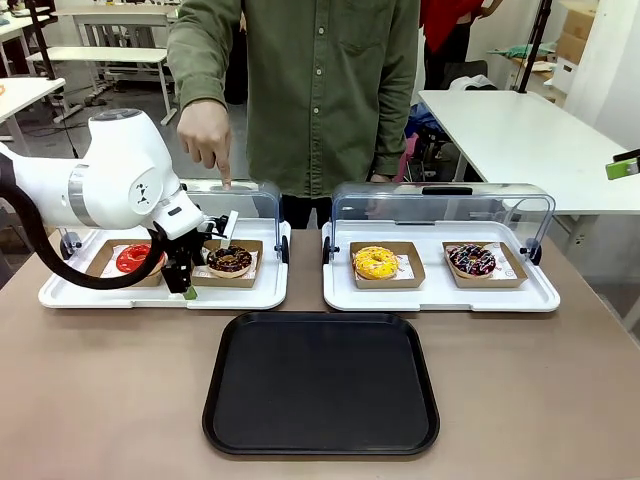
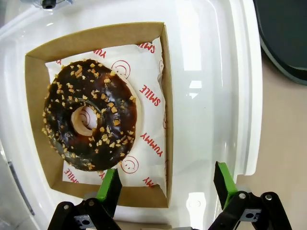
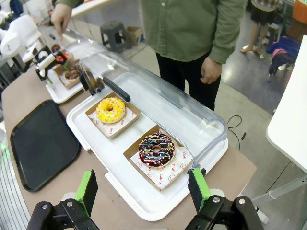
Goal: Move the second donut from the left to the tray.
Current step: Pick up the Paper togo box containing the Donut indicated by the person and place it on the Handle tray.
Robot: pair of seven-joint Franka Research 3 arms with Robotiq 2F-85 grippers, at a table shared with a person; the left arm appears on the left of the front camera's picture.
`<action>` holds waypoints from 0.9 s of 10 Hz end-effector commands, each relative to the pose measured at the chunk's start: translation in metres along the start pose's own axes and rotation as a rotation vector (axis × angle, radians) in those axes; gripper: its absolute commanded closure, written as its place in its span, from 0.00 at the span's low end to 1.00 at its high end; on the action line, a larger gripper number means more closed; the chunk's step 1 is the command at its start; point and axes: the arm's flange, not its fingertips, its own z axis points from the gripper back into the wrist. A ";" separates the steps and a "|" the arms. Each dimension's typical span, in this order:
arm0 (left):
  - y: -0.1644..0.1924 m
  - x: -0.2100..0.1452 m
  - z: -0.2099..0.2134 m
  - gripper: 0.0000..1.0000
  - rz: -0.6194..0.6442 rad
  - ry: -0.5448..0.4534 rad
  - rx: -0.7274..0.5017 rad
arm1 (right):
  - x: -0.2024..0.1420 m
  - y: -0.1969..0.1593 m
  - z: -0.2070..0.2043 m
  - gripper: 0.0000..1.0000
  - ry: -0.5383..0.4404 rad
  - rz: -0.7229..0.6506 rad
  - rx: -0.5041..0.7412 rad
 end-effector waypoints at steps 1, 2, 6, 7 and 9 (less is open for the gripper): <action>0.003 0.002 0.001 0.00 0.012 0.025 -0.004 | 0.001 0.004 -0.001 0.00 -0.012 -0.009 -0.001; 0.004 0.002 0.000 0.30 0.014 0.029 -0.006 | 0.001 0.004 -0.001 0.00 -0.012 -0.009 -0.001; 0.003 0.002 0.004 1.00 0.002 0.035 -0.019 | 0.001 0.004 -0.001 0.00 -0.012 -0.009 -0.001; 0.002 0.002 0.005 1.00 0.001 0.038 -0.019 | 0.001 0.004 -0.001 0.00 -0.012 -0.009 -0.001; 0.000 0.002 0.007 1.00 0.005 0.029 -0.037 | 0.001 0.004 -0.001 0.00 -0.012 -0.009 -0.001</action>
